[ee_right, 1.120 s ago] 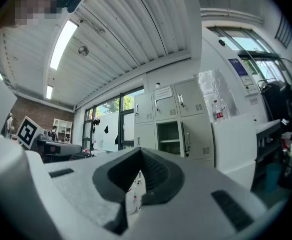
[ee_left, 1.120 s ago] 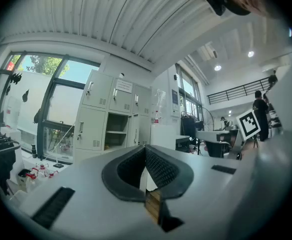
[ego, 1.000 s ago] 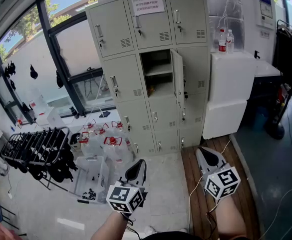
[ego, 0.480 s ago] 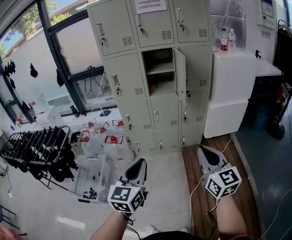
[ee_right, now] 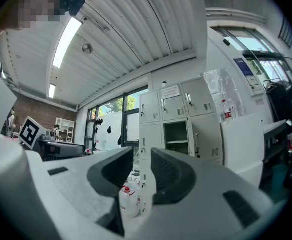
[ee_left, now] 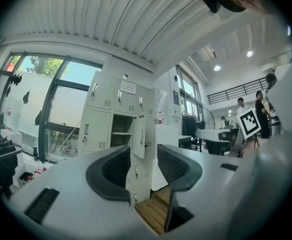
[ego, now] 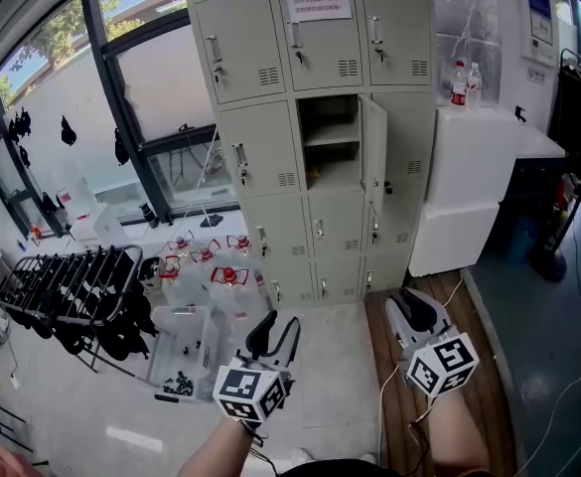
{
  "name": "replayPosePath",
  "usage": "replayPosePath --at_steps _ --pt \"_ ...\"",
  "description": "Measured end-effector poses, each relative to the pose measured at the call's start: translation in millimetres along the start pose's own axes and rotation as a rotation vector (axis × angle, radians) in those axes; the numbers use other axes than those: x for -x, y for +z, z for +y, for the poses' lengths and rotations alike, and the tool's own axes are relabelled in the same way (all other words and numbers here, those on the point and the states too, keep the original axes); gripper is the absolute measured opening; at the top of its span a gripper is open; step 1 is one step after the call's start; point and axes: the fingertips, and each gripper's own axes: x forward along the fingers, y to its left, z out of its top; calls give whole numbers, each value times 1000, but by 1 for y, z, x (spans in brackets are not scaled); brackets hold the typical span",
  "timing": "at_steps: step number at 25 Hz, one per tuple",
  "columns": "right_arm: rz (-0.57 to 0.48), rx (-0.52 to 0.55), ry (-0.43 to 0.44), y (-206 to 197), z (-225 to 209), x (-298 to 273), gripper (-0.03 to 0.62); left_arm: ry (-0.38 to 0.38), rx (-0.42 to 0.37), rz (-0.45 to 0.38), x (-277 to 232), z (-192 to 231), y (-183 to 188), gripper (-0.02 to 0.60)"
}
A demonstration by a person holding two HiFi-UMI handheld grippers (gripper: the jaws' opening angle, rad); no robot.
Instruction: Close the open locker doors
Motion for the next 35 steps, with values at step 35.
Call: replayPosePath --at_steps 35 --pt "11 26 -7 -13 56 -138 152 -44 29 13 -18 137 -12 236"
